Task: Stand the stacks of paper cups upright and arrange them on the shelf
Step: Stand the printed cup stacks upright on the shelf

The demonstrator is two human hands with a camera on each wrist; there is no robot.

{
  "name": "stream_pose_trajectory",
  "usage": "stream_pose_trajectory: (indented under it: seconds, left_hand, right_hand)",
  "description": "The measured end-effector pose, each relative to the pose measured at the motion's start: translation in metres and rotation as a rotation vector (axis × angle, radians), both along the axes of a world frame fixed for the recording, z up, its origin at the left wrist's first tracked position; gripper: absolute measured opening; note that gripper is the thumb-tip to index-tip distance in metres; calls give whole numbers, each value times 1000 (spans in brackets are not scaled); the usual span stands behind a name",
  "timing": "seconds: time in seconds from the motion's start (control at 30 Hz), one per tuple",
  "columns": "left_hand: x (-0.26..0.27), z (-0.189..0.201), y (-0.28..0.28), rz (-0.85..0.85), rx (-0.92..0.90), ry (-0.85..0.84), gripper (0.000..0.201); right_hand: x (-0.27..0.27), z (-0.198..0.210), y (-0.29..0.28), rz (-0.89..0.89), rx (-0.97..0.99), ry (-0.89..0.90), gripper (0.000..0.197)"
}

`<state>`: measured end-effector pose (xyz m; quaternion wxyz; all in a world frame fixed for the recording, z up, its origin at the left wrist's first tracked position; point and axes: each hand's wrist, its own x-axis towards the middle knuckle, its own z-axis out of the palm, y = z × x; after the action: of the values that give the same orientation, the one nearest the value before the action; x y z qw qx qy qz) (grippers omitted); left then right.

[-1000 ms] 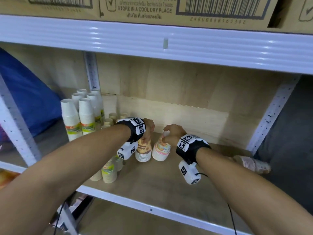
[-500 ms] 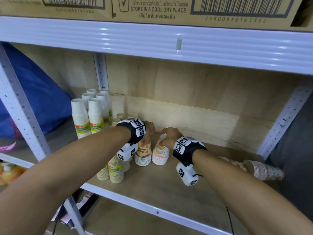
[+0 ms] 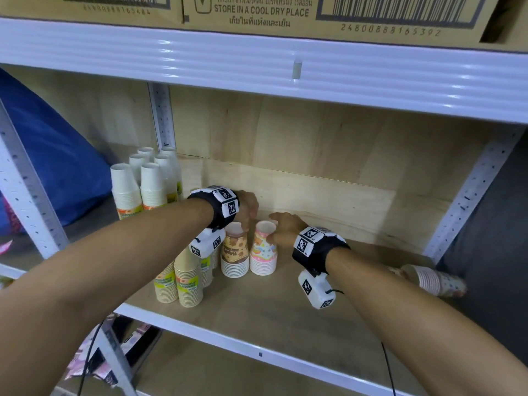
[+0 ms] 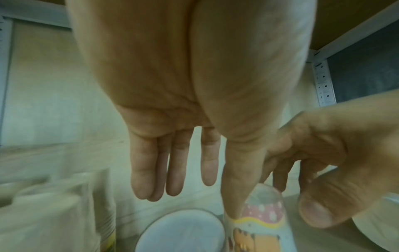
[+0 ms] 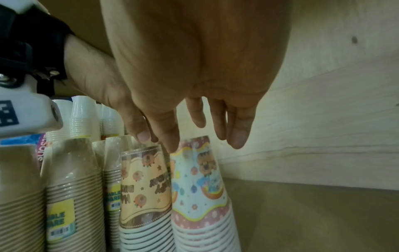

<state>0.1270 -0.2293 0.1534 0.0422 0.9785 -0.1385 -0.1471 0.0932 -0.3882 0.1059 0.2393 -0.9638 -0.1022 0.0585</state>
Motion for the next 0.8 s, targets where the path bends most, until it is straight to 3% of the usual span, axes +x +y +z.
stream_pose_trajectory:
  seconds: [0.1, 0.4, 0.8]
  left_hand:
    - [-1, 14, -9, -27, 37, -58, 43]
    - [10, 25, -82, -145, 24, -153, 41]
    - [-3, 3, -209, -403, -69, -92, 42]
  right_hand:
    - [-1, 5, -17, -50, -15, -4, 74]
    - [-20, 17, -115, -238, -123, -16, 65]
    - [-79, 8, -242, -500, -281, 41, 65]
